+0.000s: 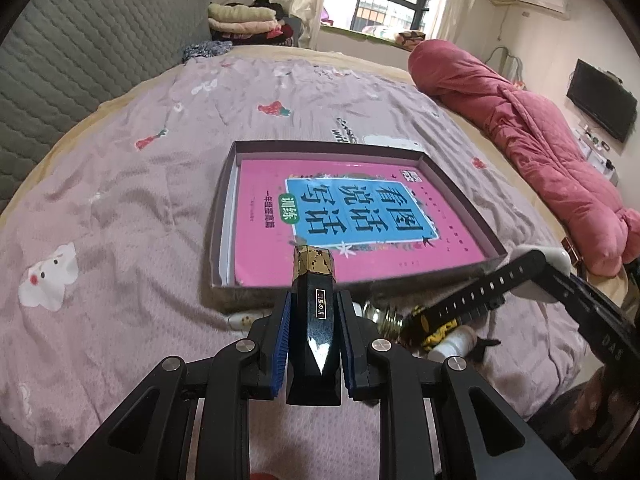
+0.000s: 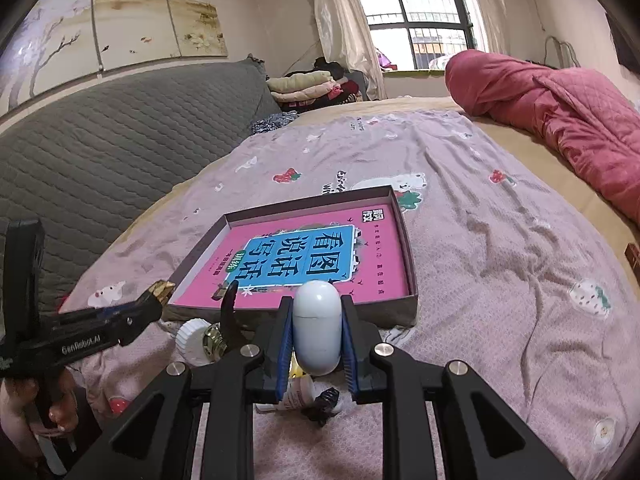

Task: Organize rigid objects
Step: 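Carry the AirPods case and black lighter over the grey box with both tools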

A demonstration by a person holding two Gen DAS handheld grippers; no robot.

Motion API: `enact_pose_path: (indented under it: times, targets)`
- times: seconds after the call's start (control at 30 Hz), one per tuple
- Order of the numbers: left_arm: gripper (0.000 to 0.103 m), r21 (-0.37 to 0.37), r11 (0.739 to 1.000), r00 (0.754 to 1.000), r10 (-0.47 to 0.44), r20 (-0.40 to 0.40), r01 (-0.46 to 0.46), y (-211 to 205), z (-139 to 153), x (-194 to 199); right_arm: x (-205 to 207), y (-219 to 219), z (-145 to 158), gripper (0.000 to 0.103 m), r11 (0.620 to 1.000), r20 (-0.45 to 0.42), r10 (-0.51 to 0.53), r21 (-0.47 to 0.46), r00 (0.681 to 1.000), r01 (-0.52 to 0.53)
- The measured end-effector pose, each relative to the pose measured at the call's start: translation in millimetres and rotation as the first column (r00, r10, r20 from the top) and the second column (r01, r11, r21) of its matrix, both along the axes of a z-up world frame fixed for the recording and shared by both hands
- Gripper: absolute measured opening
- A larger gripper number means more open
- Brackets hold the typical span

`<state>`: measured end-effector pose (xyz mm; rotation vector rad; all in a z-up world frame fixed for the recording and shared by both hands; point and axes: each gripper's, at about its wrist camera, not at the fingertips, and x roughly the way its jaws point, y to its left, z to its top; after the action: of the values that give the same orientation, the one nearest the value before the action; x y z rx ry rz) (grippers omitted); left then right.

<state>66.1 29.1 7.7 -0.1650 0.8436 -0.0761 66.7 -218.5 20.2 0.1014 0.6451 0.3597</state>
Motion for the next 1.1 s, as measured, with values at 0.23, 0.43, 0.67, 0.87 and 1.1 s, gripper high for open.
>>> enact_pose_path:
  times: [0.23,0.43,0.67,0.87,1.1]
  targets:
    - [0.022,0.019,1.0,1.0,0.013,0.008,-0.013,-0.5,0.3,11.9,9.9,-1.4,-0.8,0.022,0.999,0.008,-0.003,-0.038,1.0,0.003]
    - [0.022,0.029,0.999,1.0,0.021,0.012,-0.022,-1.7,1.2,17.5,20.5,2.0,2.1,0.022,0.999,0.036,0.004,-0.046,0.999,-0.003]
    - [0.022,0.028,0.999,0.999,0.035,0.018,-0.035,-1.1,2.1,30.1,37.2,1.2,0.1,0.022,1.0,0.015,-0.011,0.014,1.0,0.011]
    - [0.022,0.023,0.999,0.999,0.043,0.026,-0.043,-1.9,2.3,46.6,50.7,2.8,1.5,0.022,0.999,0.027,-0.02,0.029,0.999,0.019]
    - [0.022,0.037,0.998,0.998,0.052,0.022,-0.053,0.7,-4.1,58.6,64.3,5.2,-5.8,0.022,0.999,0.001,-0.034,0.024,0.999,0.034]
